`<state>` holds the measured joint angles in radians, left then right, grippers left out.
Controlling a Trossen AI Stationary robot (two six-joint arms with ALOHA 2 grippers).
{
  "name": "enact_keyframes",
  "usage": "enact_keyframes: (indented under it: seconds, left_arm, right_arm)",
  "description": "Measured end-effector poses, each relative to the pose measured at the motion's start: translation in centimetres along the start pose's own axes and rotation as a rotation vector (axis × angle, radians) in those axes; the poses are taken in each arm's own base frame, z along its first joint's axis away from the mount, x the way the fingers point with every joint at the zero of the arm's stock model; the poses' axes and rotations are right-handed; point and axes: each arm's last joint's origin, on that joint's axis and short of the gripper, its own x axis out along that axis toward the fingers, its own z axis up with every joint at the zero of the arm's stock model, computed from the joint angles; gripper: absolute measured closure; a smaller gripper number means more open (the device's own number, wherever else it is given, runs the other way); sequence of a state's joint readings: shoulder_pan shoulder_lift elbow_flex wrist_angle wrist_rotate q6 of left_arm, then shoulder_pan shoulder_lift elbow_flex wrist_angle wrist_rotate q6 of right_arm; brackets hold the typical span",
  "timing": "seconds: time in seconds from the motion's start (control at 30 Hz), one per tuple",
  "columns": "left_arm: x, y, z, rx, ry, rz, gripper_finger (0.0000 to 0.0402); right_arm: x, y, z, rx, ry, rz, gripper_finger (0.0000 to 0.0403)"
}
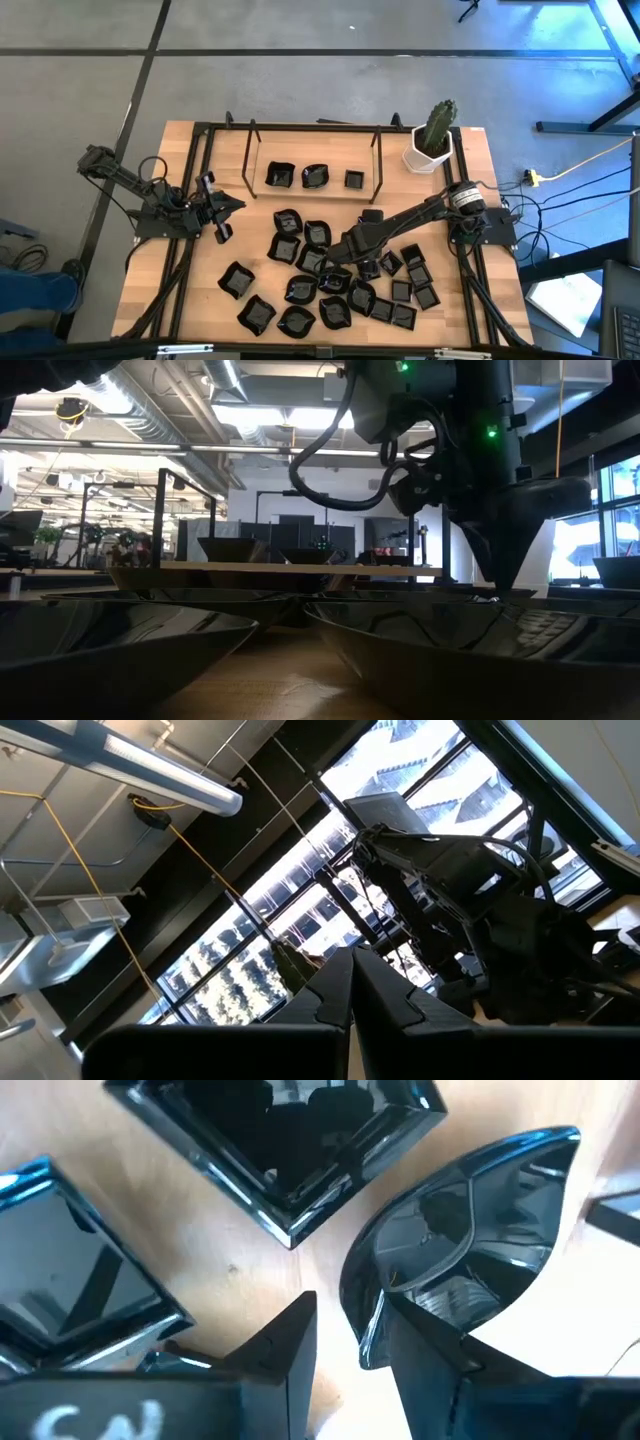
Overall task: Pick & Place Mini shaped plates
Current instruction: Stack the leaf-shaped plate on the top of the leaf-shaped plate on the shelf
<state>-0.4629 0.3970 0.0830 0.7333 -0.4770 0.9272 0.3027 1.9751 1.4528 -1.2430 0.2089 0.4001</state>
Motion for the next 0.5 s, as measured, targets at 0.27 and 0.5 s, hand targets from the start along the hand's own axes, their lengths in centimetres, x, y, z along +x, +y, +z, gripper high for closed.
enact_keyframes:
  seconds: [0.27,0.5]
  left_arm:
    - [0.0,-0.1,-0.08,-0.007,0.009,-0.007,0.0397]
    - [0.0,-0.1,-0.08,-0.01,0.009,-0.007,0.0396]
  right_arm:
    - [-0.23,0.14,-0.12,-0.045,-0.01,0.003,0.0285]
    - [-0.59,0.4,-0.23,-0.086,0.002,0.081,0.0269]
